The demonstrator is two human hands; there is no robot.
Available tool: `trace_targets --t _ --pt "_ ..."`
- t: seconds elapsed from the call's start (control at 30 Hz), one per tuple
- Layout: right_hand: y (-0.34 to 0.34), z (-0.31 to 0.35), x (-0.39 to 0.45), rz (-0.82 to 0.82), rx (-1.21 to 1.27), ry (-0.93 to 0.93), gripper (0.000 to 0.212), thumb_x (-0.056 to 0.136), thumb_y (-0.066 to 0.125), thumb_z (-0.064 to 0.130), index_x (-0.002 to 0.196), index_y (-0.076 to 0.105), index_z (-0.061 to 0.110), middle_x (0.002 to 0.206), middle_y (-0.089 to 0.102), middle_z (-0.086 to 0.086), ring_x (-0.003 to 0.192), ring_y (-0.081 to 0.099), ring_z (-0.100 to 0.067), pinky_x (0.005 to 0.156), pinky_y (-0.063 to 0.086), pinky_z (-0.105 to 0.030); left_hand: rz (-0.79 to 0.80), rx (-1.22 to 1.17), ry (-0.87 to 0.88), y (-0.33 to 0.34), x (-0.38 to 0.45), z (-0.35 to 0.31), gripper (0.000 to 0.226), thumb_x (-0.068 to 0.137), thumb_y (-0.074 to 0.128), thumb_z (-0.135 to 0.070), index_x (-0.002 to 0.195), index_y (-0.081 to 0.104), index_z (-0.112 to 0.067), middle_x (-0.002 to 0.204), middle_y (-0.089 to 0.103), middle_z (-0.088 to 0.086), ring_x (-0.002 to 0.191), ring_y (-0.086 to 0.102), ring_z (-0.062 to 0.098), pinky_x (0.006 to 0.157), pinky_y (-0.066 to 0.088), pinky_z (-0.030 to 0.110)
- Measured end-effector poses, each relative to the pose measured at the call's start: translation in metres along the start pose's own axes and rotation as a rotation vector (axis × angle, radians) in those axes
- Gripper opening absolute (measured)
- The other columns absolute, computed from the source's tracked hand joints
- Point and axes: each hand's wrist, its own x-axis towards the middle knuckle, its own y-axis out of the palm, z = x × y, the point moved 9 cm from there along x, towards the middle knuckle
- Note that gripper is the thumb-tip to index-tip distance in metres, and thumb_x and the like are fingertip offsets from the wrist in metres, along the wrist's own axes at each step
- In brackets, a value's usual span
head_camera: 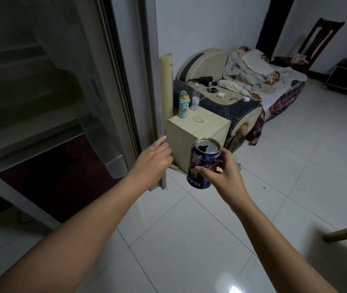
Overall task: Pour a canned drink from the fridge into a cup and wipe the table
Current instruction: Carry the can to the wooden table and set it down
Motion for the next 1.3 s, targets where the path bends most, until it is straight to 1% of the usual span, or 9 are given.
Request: trace_targets --t 0.13,0.37,0.53,0.6,0.67,0.87,0.97,1.1,1.3 --pt "0.027 0.010 -0.007 0.029 0.025 -0.010 0.066 0.073 0.075 0.019 0.128 0.038 0.019 0.108 0.056 0.014 0.101 0.055 -0.003 0.092 0.050 -0.033 -0.020 0.004 -0.016 -0.008 -0.033 0.008 0.043 0.078 0.029 -0.005 0.079 0.072 -0.010 0.080 0.067 0.003 0.088 0.064 0.021 0.117 -0.001 0.032" --pt "0.082 0.030 -0.027 0.069 0.025 -0.017 0.070 0.073 0.075 0.021 0.131 0.036 0.018 0.114 0.054 0.009 0.102 0.053 -0.004 0.093 0.048 -0.032 -0.005 -0.001 -0.043 -0.010 -0.103 0.032 0.029 0.080 0.042 -0.002 0.083 0.069 -0.010 0.087 0.065 0.004 0.098 0.059 0.022 0.119 0.001 0.033" --pt "0.124 0.043 -0.042 0.113 0.024 -0.020 0.070 0.074 0.074 0.021 0.133 0.035 0.017 0.118 0.054 0.006 0.109 0.052 -0.010 0.096 0.046 -0.034 -0.004 0.046 -0.112 -0.021 -0.152 0.055 0.029 0.078 0.045 -0.004 0.092 0.070 -0.008 0.114 0.066 0.013 0.117 0.056 0.028 0.116 0.001 0.033" --pt "0.141 0.047 -0.048 0.132 0.036 -0.016 0.070 0.074 0.074 0.021 0.132 0.035 0.018 0.119 0.054 0.005 0.110 0.052 -0.011 0.096 0.046 -0.036 0.004 0.052 -0.140 -0.025 -0.169 0.064 0.024 0.073 0.061 -0.003 0.095 0.069 -0.007 0.122 0.062 0.014 0.123 0.051 0.030 0.116 -0.001 0.033" --pt "0.158 0.053 -0.054 0.149 0.041 -0.021 0.068 0.075 0.073 0.021 0.131 0.035 0.019 0.118 0.055 0.006 0.110 0.053 -0.012 0.097 0.046 -0.037 0.022 0.064 -0.207 -0.029 -0.184 0.078 0.038 0.061 0.074 -0.002 0.099 0.069 -0.008 0.130 0.056 0.016 0.130 0.042 0.031 0.115 0.000 0.035" --pt "0.211 0.072 -0.070 0.189 0.059 -0.034 0.066 0.075 0.073 0.020 0.129 0.036 0.020 0.115 0.054 0.009 0.109 0.053 -0.010 0.096 0.046 -0.034 -0.049 0.151 -0.427 -0.043 -0.234 0.127 0.063 0.060 0.078 0.001 0.119 0.059 -0.009 0.147 0.024 0.017 0.137 0.018 0.033 0.117 0.001 0.040" --pt "0.237 0.080 -0.076 0.209 0.070 -0.044 0.064 0.075 0.073 0.016 0.127 0.037 0.021 0.114 0.055 0.008 0.104 0.055 -0.006 0.094 0.046 -0.030 -0.004 0.210 -0.505 -0.038 -0.259 0.151 0.073 0.055 0.082 -0.001 0.122 0.057 -0.011 0.148 0.031 0.021 0.138 0.017 0.033 0.116 0.011 0.043" --pt "0.271 0.090 -0.080 0.232 0.070 -0.070 0.061 0.076 0.073 0.013 0.125 0.038 0.024 0.116 0.056 0.004 0.104 0.056 -0.006 0.091 0.046 -0.027 0.057 0.262 -0.553 -0.027 -0.290 0.183 0.075 0.055 0.083 -0.003 0.124 0.056 -0.012 0.149 0.027 0.021 0.140 0.014 0.032 0.117 0.001 0.043" --pt "0.317 0.103 -0.073 0.292 0.058 -0.088 0.059 0.076 0.073 0.013 0.125 0.040 0.023 0.109 0.057 0.012 0.099 0.055 0.002 0.085 0.047 -0.023 0.102 0.291 -0.651 -0.014 -0.330 0.231 0.071 0.060 0.079 -0.004 0.126 0.055 -0.012 0.149 0.030 0.020 0.140 0.022 0.034 0.112 0.015 0.048"
